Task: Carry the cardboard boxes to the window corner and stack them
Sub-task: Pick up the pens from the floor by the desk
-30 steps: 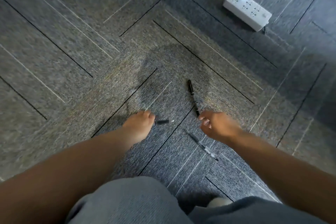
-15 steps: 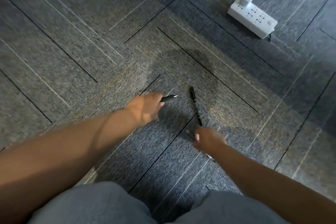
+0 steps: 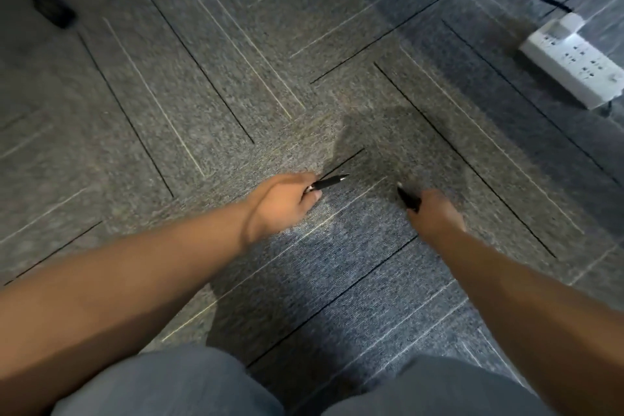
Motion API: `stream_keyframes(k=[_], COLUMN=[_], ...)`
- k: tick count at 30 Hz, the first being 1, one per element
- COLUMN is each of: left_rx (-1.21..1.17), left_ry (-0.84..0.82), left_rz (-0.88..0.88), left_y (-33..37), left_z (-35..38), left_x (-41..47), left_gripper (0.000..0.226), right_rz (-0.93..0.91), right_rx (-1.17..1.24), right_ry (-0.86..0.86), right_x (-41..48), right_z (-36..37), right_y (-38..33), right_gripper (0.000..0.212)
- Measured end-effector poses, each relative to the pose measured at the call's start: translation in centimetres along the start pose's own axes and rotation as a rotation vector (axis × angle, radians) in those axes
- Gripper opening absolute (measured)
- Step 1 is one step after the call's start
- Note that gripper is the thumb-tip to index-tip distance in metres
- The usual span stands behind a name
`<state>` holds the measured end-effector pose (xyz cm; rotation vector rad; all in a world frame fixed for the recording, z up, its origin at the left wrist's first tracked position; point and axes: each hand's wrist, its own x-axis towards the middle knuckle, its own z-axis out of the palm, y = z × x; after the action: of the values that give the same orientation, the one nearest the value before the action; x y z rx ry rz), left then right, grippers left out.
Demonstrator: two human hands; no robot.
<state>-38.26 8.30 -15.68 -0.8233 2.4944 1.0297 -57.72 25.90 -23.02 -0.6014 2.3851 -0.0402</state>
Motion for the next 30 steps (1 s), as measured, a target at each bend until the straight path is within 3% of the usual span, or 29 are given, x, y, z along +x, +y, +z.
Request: stream_keyframes(k=[9,12,17,22,30], left_rx=[-0.239,-0.307,-0.309,-0.341,-0.298], left_ry=[0.115,0.208,0.299,0.352,0.466], left_rz=[-0.105,-0.251,-0.351,-0.314,0.026], left_y=[6.5,8.5,13.2,18.7,29.0], left_z=[-8.1,-13.5,-25.0,-37.3,-53.7], left_x=[-11.0,-16.9,-27.0,-33.4,-37.4], left_gripper=[0.017,0.014,0.018,0.015,0.019], right_rz=[-0.222,-0.267,-0.310,-0.346,-0.397], right_rx=[0.244,0.270,0.292,0.284,0.567], right_ry=[-0.292,-0.337,-0.268,-0.184,0.069], right_x=[-14.5,-21.1,-32.2,-41.6,-51.0], right_z=[-7.8,-13.7,-25.8,-37.8,-53.9], right_y=[-8.0,-12.4,-19.2,-24.9,-29.1], right_gripper=[0.003,0.009,0.010,0.019,0.026])
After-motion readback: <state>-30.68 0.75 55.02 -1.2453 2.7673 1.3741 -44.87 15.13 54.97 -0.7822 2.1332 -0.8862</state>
